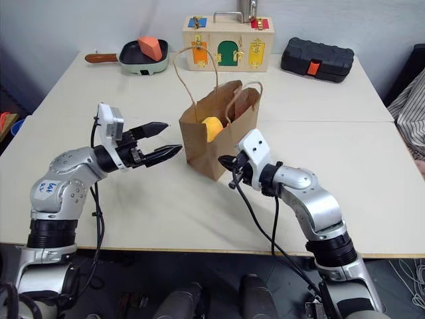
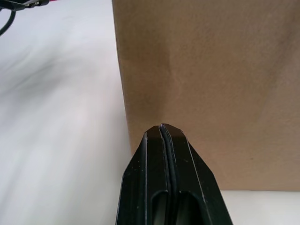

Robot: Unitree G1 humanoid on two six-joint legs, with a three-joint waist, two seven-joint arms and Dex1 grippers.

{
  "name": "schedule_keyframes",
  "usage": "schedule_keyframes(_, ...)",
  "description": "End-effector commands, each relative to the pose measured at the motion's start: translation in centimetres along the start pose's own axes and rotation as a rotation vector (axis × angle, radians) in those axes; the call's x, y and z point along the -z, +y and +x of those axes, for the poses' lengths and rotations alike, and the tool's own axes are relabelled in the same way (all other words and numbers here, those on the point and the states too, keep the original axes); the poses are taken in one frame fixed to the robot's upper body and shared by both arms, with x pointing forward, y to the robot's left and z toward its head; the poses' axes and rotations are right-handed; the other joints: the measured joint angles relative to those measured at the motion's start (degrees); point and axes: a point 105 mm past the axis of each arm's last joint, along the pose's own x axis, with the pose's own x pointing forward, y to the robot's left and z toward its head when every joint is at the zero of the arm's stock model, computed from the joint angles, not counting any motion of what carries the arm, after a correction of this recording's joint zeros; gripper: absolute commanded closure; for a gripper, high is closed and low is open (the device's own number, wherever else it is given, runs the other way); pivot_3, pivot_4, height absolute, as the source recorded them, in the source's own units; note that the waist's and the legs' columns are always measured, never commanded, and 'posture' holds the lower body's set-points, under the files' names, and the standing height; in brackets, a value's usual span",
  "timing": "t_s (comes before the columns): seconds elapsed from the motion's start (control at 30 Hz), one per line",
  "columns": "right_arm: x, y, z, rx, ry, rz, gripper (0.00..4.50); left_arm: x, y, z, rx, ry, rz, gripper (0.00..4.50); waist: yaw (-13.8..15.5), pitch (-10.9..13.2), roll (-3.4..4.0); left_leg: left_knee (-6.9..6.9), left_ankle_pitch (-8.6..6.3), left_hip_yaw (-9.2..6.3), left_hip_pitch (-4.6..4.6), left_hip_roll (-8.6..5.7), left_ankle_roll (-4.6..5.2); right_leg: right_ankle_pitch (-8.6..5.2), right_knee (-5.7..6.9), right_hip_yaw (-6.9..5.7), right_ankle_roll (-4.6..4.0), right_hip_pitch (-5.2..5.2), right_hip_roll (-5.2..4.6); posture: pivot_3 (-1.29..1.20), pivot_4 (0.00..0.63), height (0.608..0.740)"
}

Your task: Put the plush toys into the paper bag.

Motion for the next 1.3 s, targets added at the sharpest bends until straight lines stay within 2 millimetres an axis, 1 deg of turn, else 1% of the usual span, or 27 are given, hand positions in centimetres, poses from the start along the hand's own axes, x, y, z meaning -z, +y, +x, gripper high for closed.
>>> schedule_keyframes(0.03,-0.9,0.0,0.2,-0.003,-0.033,-0.031,4.50,-1.7,0.7,-0.8,-0.050,-0.048,0.039,0.01,0.2,0.0,0.00,0.00,0.00,-0.01,0.00,0.00,0.00,0.00,0.01,0.00,0.00,0.00,0.00,0.00,0.150,0.740)
schedule_keyframes(0.13,-1.0,0.0,0.4,-0.003,-0.039,-0.025,4.50,-1.1,0.1,0.3,0.003,-0.051,-0.007,0.01,0.3,0.0,0.00,0.00,0.00,-0.01,0.00,0.00,0.00,0.00,0.00,0.00,0.00,0.00,0.00,0.00,0.150,0.740)
schedule_keyframes(0.27,-0.8,-0.1,1.0,0.000,-0.040,-0.018,4.50,0.3,-0.5,2.6,0.086,-0.037,-0.054,0.01,0.5,0.0,0.00,0.07,0.00,-0.09,-0.01,-0.09,0.00,0.00,0.02,-0.05,0.00,0.04,-0.04,0.00,0.150,0.740)
schedule_keyframes(0.37,-0.7,-0.3,1.4,0.003,-0.041,-0.017,4.50,1.0,-0.8,3.8,0.126,-0.034,-0.075,0.01,0.4,0.0,0.00,0.06,0.00,-0.10,-0.01,-0.14,0.01,0.00,0.03,-0.06,0.00,0.03,-0.06,0.00,0.150,0.740)
schedule_keyframes(0.47,-0.5,-0.7,1.8,0.022,-0.039,-0.021,4.50,1.4,-1.8,5.0,0.187,-0.037,-0.093,0.01,0.1,0.0,0.00,0.04,0.00,-0.09,0.00,-0.14,0.00,0.00,0.08,-0.07,0.00,-0.01,-0.05,0.00,0.150,0.740)
schedule_keyframes(0.6,-0.3,-1.0,2.2,0.040,-0.032,-0.025,4.50,1.4,-3.4,5.5,0.241,-0.041,-0.078,0.01,-0.1,0.0,0.00,0.03,0.00,-0.09,0.00,-0.12,0.00,0.00,0.08,-0.05,0.00,-0.03,-0.05,0.00,0.150,0.740)
schedule_keyframes(0.73,-0.1,-0.8,2.7,0.038,-0.031,-0.027,4.50,1.4,-4.1,5.8,0.235,-0.053,-0.062,0.01,-0.2,0.0,0.00,0.04,0.00,-0.11,0.00,-0.12,0.00,0.00,0.11,-0.04,0.00,-0.03,-0.05,0.00,0.150,0.740)
schedule_keyframes(0.8,-0.2,-0.6,3.0,0.033,-0.034,-0.029,4.50,1.5,-4.0,6.2,0.203,-0.049,-0.023,0.01,-0.2,0.0,0.00,0.06,0.00,-0.12,0.00,-0.12,0.00,0.00,0.12,-0.05,0.00,-0.03,-0.05,0.00,0.150,0.740)
schedule_keyframes(0.87,-0.2,-0.5,3.3,0.030,-0.037,-0.035,4.50,1.7,-2.8,6.8,0.106,-0.048,0.010,0.01,-0.2,0.0,0.00,0.08,0.00,-0.12,0.00,-0.13,0.00,0.00,0.12,-0.04,0.00,-0.02,-0.05,0.00,0.150,0.740)
schedule_keyframes(0.93,-0.3,-0.4,3.5,0.029,-0.041,-0.036,4.50,1.8,-2.1,7.1,0.054,-0.045,0.023,0.01,-0.2,0.0,0.00,0.10,0.00,-0.12,0.00,-0.14,0.00,0.00,0.12,-0.05,0.00,-0.01,-0.05,0.00,0.150,0.740)
schedule_keyframes(1.03,-0.3,-0.3,3.5,0.024,-0.044,-0.038,4.50,1.9,-1.6,7.5,0.021,-0.041,0.011,0.01,-0.2,0.0,0.00,0.11,0.00,-0.12,0.00,-0.15,0.00,0.00,0.16,-0.05,0.00,-0.03,-0.05,0.00,0.150,0.740)
schedule_keyframes(1.13,-0.2,-0.1,3.4,0.018,-0.043,-0.041,4.50,1.7,-0.7,8.1,-0.043,-0.048,0.016,0.01,-0.1,0.0,0.00,0.12,0.00,-0.12,0.00,-0.17,0.00,0.00,0.19,-0.05,0.00,-0.03,-0.06,0.00,0.150,0.740)
schedule_keyframes(1.23,-0.1,-0.1,3.3,0.021,-0.040,-0.045,4.50,1.5,-0.6,8.3,-0.050,-0.057,0.010,0.01,0.0,0.0,0.00,0.11,0.00,-0.12,0.00,-0.18,0.00,0.00,0.20,-0.05,0.00,-0.04,-0.07,0.00,0.150,0.740)
schedule_keyframes(1.27,0.0,-0.1,3.2,0.023,-0.038,-0.046,4.50,1.5,-0.6,8.3,-0.048,-0.057,0.009,0.41,0.0,0.0,0.00,0.11,0.00,-0.13,0.00,-0.18,0.00,0.00,0.20,-0.05,0.00,-0.04,-0.07,0.00,0.150,0.740)
schedule_keyframes(1.3,0.0,-0.2,3.2,0.024,-0.038,-0.047,4.50,1.5,-0.6,8.3,-0.048,-0.057,0.008,0.61,0.0,0.0,0.00,0.11,0.00,-0.12,0.00,-0.18,0.00,0.00,0.20,-0.05,0.00,-0.04,-0.07,0.00,0.150,0.740)
